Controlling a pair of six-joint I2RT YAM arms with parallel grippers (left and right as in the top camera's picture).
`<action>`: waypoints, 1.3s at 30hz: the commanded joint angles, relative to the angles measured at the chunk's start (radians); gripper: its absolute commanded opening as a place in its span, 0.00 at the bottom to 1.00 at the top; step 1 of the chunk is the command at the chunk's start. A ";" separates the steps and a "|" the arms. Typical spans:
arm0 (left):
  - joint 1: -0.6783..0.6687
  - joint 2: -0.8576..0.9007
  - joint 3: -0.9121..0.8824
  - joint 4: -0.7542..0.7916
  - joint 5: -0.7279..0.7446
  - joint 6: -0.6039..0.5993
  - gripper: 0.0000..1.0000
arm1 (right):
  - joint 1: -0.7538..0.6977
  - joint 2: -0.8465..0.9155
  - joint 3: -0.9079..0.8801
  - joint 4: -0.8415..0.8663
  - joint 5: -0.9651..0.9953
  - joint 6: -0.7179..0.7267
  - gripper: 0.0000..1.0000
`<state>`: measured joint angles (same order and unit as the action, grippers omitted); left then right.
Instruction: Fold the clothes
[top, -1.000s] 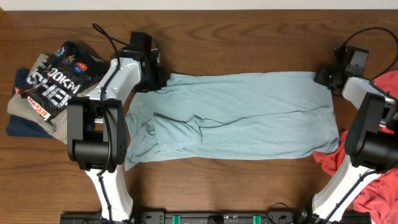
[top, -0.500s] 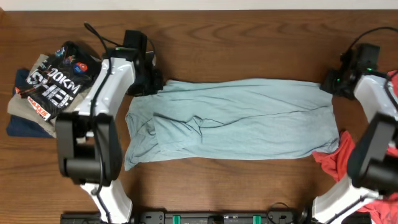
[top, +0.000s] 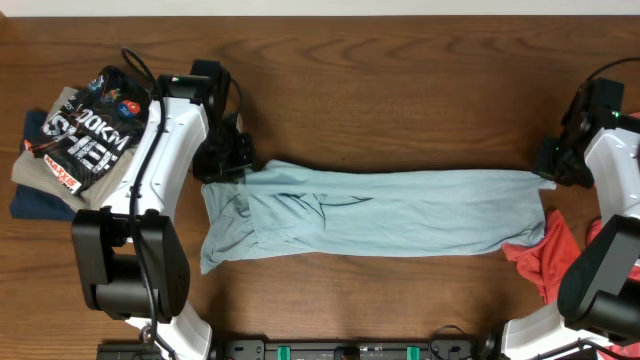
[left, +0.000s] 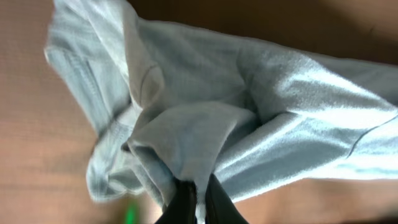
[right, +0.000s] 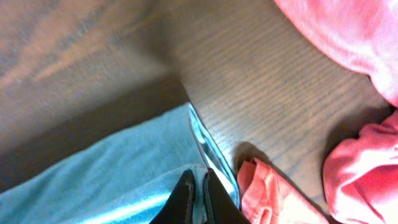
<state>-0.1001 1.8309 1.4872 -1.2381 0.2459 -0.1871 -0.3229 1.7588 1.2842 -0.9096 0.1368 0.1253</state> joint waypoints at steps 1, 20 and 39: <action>0.003 -0.008 -0.002 -0.050 0.006 -0.009 0.06 | -0.013 -0.006 -0.013 -0.013 0.041 -0.008 0.08; 0.003 -0.008 -0.093 -0.129 0.009 -0.010 0.39 | -0.037 -0.006 -0.025 -0.069 -0.056 -0.008 0.32; -0.064 0.110 -0.096 0.227 0.047 -0.010 0.62 | -0.036 -0.006 -0.037 -0.067 -0.085 -0.011 0.49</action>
<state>-0.1474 1.8927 1.3968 -1.0145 0.2859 -0.1986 -0.3557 1.7588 1.2552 -0.9783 0.0589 0.1184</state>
